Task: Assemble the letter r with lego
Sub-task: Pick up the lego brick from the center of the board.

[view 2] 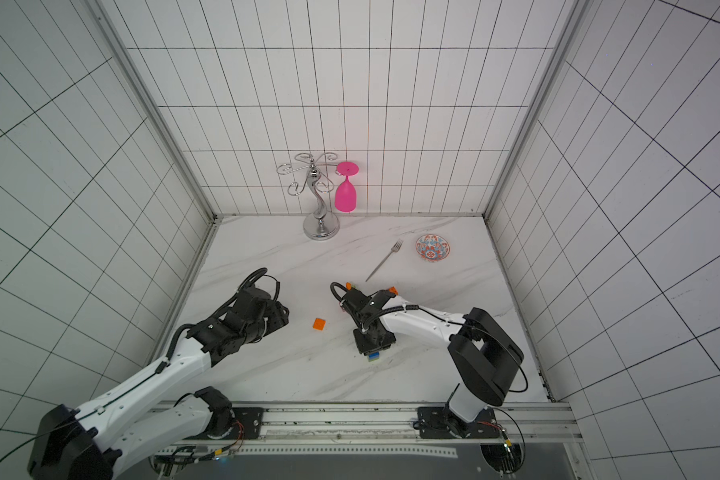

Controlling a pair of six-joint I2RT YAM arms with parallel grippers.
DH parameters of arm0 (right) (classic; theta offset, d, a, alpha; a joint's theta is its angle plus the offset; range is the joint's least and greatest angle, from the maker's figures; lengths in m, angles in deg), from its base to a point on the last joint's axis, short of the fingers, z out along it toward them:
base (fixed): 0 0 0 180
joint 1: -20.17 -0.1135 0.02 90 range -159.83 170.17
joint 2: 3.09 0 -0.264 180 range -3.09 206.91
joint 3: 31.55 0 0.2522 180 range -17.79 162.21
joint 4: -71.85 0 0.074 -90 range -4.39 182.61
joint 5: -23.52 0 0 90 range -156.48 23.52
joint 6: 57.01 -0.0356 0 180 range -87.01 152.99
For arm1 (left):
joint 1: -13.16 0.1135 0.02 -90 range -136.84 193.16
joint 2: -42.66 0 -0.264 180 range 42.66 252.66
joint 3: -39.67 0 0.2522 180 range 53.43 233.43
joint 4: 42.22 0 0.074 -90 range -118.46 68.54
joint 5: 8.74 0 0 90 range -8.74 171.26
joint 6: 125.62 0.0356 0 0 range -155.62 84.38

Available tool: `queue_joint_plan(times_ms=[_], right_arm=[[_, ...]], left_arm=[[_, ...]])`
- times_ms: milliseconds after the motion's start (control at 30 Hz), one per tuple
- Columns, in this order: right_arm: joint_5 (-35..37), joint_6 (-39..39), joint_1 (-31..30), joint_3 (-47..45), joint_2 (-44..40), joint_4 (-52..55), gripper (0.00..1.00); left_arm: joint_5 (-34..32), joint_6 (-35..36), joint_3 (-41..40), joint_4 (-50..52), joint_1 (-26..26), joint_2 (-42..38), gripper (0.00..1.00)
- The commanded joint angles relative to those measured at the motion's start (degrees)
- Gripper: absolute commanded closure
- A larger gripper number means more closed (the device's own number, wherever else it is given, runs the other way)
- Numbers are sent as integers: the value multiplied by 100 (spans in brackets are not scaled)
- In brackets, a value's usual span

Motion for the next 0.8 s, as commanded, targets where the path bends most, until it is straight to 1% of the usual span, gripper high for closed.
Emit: queue_joint_plan(times_ms=[0, 67, 133, 267, 333, 400, 500, 633, 767], right_arm=[[-711, 185, 105, -33, -548, -702, 100], [-545, 200, 183, 119, -1111, -709, 100], [-299, 128, 265, 233, -1522, -646, 100], [-281, 530, 297, 113, -2440, -853, 100], [1, 605, 308, 11, -2857, -874, 100], [223, 714, 325, 22, -3063, -739, 100], [399, 832, 343, -2, -3233, -586, 100], [381, 812, 379, -98, -3316, -552, 100], [267, 758, 401, -151, -3288, -551, 100]], left_arm=[[-218, 437, 451, 663, 568, 372, 28], [-158, 466, 638, 633, 908, 685, 28], [-162, 514, 864, 620, 1119, 1101, 28], [-231, 610, 1510, 841, 1290, 2215, 28], [-263, 650, 1904, 1057, 1340, 2786, 29], [-332, 660, 2082, 1033, 1357, 3169, 30], [-241, 652, 2226, 857, 1443, 3551, 35], [-182, 648, 2356, 740, 1569, 3915, 39], [-9, 683, 2294, 516, 1727, 4080, 42]])
